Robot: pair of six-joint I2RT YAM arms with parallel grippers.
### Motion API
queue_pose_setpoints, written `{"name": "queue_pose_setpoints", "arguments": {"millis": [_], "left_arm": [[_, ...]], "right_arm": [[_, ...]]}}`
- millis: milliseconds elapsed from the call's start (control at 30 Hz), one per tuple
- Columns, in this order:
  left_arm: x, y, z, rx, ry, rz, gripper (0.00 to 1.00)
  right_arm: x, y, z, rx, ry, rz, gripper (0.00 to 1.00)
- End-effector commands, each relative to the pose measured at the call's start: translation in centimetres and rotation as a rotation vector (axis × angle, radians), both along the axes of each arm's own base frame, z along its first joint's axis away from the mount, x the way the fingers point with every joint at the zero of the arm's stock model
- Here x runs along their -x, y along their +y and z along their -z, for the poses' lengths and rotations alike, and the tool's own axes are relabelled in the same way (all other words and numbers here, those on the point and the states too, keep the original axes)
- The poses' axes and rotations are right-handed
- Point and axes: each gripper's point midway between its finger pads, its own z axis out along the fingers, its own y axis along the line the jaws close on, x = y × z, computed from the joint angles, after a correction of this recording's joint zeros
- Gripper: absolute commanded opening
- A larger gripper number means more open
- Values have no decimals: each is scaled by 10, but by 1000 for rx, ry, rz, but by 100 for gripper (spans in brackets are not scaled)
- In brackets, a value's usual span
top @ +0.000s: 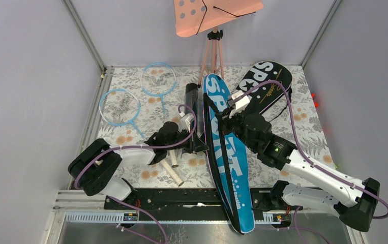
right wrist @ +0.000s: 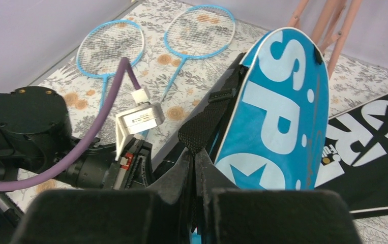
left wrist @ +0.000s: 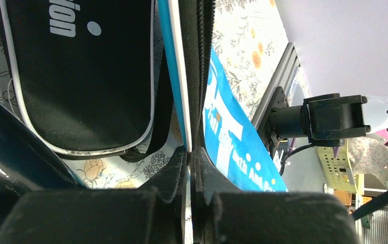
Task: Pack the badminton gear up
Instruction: Adjust the racket bag at the center of the board, then open the racket bag at the center of the board.
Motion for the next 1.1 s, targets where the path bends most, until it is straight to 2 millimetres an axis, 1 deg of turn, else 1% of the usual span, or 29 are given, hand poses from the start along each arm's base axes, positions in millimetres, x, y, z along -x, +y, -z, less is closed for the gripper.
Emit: {"name": "queue_pose_setpoints", "arguments": {"millis": [0,33,100,167,233,267,300,333,367,400,467,533,567,600,633,700,733,967,1067], "left_arm": [[3,-6,-33,94,-105,44,0],[7,-6,-38,116,-113,58,0],[13,-6,-47,151,-125,83,0],[19,-4,-56,175,-138,102,0],[25,-2,-68,210,-159,120,0],[27,-1,-75,225,-175,125,0],[29,1,-80,231,-185,128,0],[30,2,-85,233,-198,128,0],[30,3,-89,230,-206,122,0],[29,5,-93,228,-218,110,0],[27,10,-97,213,-230,82,0],[23,13,-100,192,-246,54,0],[21,15,-102,182,-252,42,0],[20,16,-103,176,-259,33,0],[20,16,-104,174,-265,31,0],[20,17,-107,175,-275,31,0],[20,17,-107,172,-280,31,0],[17,17,-105,151,-280,29,0],[17,17,-106,150,-281,31,0]], "right_arm": [[-15,-19,-33,-49,-56,104,0],[-18,-22,-30,-46,-44,120,0],[-26,-26,-19,-29,-7,150,0],[-36,-38,3,17,62,218,2],[-45,-51,32,64,149,276,11],[-47,-54,45,75,185,286,15],[-47,-52,56,90,209,263,19],[-45,-48,62,95,224,231,26],[-42,-42,67,99,236,188,36],[-38,-35,70,101,244,139,48],[-27,-20,72,83,262,32,69],[-15,-8,69,50,270,-60,83],[-9,-2,68,32,272,-105,89],[-3,2,67,16,270,-145,97],[2,6,67,5,270,-177,99],[8,9,69,-2,272,-218,100],[8,11,66,-15,254,-231,100],[14,30,69,-22,267,-331,100],[11,34,73,-16,275,-335,100]]}}
